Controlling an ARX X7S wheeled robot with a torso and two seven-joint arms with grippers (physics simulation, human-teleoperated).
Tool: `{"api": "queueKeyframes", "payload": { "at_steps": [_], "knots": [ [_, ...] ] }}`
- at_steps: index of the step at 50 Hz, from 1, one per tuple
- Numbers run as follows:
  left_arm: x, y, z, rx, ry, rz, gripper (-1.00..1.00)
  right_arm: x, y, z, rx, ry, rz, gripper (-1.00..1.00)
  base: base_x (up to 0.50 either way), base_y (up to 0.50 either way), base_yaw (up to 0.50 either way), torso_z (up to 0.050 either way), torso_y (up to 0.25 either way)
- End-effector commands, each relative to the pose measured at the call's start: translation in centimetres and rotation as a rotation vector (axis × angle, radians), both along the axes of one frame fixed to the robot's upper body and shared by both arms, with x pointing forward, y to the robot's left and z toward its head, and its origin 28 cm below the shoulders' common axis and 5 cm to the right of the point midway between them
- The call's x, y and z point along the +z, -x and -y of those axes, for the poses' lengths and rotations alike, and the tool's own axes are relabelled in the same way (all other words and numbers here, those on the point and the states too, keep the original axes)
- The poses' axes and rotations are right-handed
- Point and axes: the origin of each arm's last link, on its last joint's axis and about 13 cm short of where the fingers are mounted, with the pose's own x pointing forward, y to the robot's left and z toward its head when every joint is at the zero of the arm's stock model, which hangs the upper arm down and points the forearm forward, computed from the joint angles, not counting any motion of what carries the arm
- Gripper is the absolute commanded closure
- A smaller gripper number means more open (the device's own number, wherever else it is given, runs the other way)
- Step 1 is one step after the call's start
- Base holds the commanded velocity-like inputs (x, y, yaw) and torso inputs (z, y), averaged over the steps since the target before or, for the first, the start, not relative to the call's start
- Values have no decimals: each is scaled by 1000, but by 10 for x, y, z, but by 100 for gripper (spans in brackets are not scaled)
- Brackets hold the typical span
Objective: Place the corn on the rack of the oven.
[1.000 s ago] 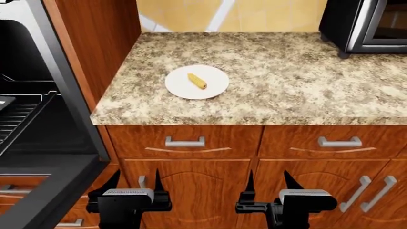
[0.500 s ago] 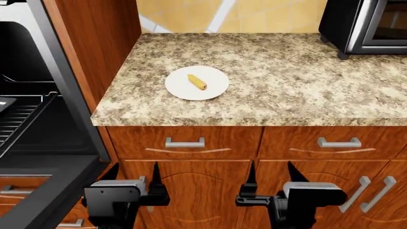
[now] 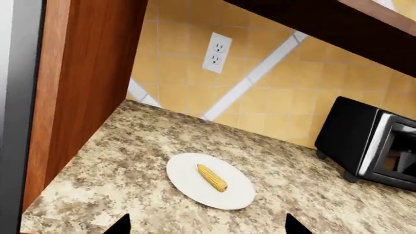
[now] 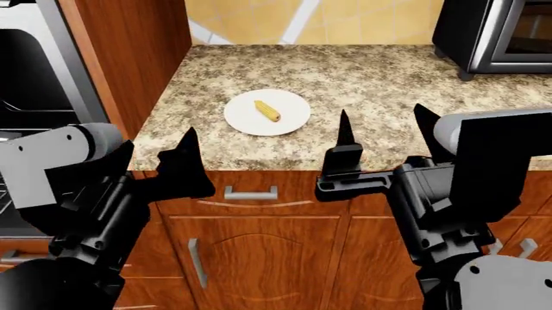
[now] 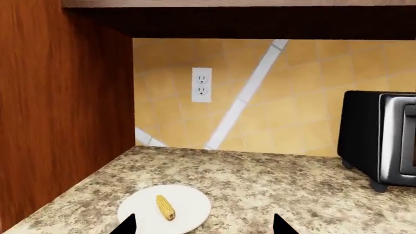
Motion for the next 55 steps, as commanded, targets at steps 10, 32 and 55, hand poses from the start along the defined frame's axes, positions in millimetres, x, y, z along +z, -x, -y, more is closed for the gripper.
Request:
{"api": "queueKeyframes", "payload": {
  "at_steps": [10,32,55],
  "knots": [
    [18,15,3,-34,-50,36,-100,11,14,4,23,125,-2,-100,0,0,0,0,0],
    [15,9,1,-27,-68,44,-100,9,13,5,28,148,6,-100,150,0,0,0,0],
    [11,5,-1,-6,-60,48,-100,8,11,6,27,155,9,-100,181,0,0,0,0]
  ]
}}
